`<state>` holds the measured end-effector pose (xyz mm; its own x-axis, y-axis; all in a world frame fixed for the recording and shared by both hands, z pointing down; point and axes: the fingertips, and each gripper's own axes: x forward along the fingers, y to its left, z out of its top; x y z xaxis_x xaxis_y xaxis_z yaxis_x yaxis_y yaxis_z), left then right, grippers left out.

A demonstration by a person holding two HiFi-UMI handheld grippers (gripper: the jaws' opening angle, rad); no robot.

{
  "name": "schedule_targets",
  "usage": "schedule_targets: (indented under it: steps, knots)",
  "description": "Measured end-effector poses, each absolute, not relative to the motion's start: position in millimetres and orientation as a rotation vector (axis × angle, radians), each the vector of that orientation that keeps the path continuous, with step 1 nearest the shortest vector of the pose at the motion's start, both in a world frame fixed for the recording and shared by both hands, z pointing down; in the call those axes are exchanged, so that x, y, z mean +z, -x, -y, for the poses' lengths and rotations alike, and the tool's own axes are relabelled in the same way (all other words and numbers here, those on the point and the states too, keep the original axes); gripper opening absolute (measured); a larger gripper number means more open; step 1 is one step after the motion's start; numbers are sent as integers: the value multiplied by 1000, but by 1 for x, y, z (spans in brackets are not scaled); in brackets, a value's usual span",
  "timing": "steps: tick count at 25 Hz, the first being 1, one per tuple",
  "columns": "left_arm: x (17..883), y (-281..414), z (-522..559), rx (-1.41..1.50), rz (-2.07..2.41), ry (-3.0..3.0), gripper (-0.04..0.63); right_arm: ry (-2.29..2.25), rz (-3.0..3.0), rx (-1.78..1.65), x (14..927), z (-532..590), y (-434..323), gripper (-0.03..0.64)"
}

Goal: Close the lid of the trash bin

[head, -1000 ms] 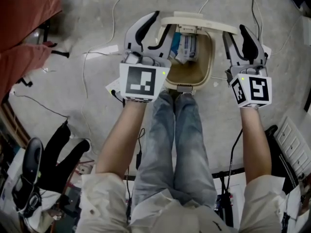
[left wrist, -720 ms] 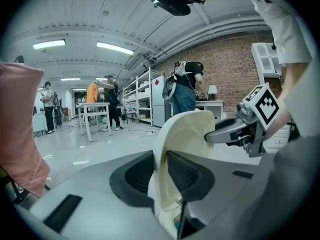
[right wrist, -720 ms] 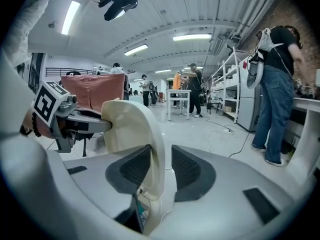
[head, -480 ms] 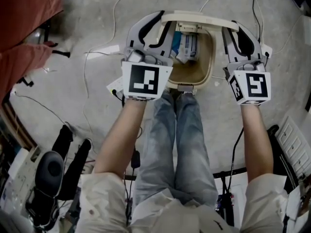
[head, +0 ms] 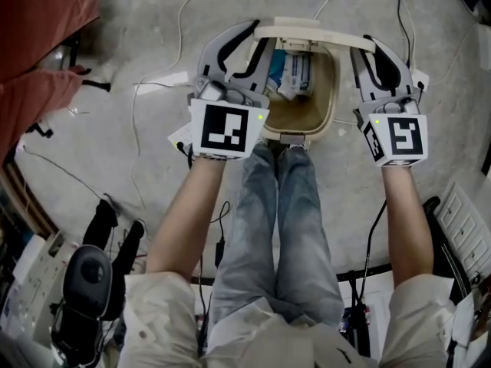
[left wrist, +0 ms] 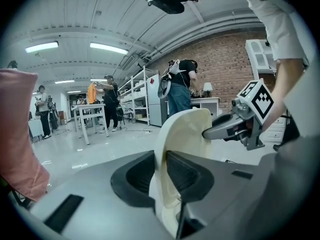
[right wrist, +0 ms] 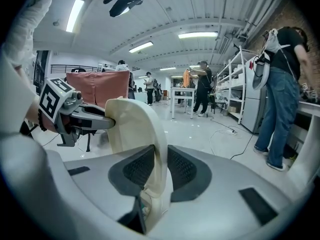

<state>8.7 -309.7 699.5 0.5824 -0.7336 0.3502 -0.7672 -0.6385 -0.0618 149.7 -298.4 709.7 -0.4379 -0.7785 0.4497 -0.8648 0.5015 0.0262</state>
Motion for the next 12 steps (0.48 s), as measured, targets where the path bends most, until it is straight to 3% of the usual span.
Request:
schedule_targets:
  steps: [12]
  knots:
    - [700, -6, 278, 595, 1138, -2807, 81, -1322, 2336, 282, 711, 269, -146, 91]
